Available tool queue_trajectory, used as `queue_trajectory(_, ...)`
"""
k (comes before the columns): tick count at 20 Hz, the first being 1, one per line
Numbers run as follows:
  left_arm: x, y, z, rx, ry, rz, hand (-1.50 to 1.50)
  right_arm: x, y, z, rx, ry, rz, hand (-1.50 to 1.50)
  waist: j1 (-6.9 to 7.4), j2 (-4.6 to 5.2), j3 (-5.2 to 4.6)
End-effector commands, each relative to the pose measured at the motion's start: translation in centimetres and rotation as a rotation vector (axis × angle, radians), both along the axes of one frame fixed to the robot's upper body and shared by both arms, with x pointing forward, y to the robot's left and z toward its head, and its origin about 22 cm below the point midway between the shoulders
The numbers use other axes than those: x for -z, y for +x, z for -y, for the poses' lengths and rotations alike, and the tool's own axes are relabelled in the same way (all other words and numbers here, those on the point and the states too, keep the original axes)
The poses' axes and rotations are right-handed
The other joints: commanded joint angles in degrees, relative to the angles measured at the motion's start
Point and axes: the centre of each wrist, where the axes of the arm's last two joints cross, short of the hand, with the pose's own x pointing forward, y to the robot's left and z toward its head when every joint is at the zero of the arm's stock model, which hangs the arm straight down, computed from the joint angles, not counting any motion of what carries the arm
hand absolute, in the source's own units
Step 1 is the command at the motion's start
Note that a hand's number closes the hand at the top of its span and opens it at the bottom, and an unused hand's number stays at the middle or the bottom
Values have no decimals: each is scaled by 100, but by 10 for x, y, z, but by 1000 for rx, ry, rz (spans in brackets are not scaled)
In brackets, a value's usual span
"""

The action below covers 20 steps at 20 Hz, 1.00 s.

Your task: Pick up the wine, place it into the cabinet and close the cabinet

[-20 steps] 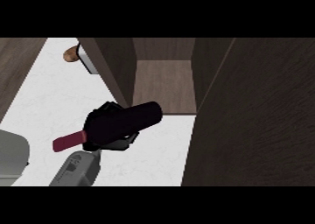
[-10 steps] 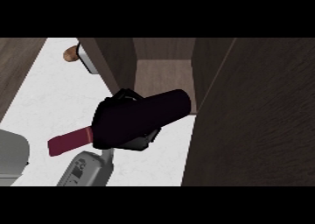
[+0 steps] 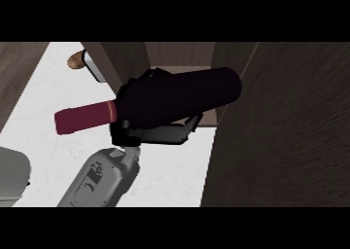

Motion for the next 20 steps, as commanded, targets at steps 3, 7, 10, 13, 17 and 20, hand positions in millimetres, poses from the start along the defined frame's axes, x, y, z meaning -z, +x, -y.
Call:
queue_trajectory(3,-20,34,11,-62,17,-6,150,3,-7,8,-98,21,2,-150,-31,36,0)
queue_trajectory(7,-18,32,12,-84,26,-7,150,3,-22,5,-81,6,0,-150,-2,15,-4)
queue_trajectory(10,-11,41,21,-88,116,22,150,12,-25,11,-78,10,-3,-150,-27,16,1)
queue_trajectory(13,-5,52,24,-105,169,68,150,7,-26,2,-108,3,-8,-150,-54,17,-5)
queue_trajectory(17,2,64,24,-137,207,65,150,3,-15,9,-102,8,1,-150,-54,30,-3)
queue_trajectory(20,38,60,12,-146,193,35,150,11,-6,15,-88,13,-6,-150,-52,47,-1)
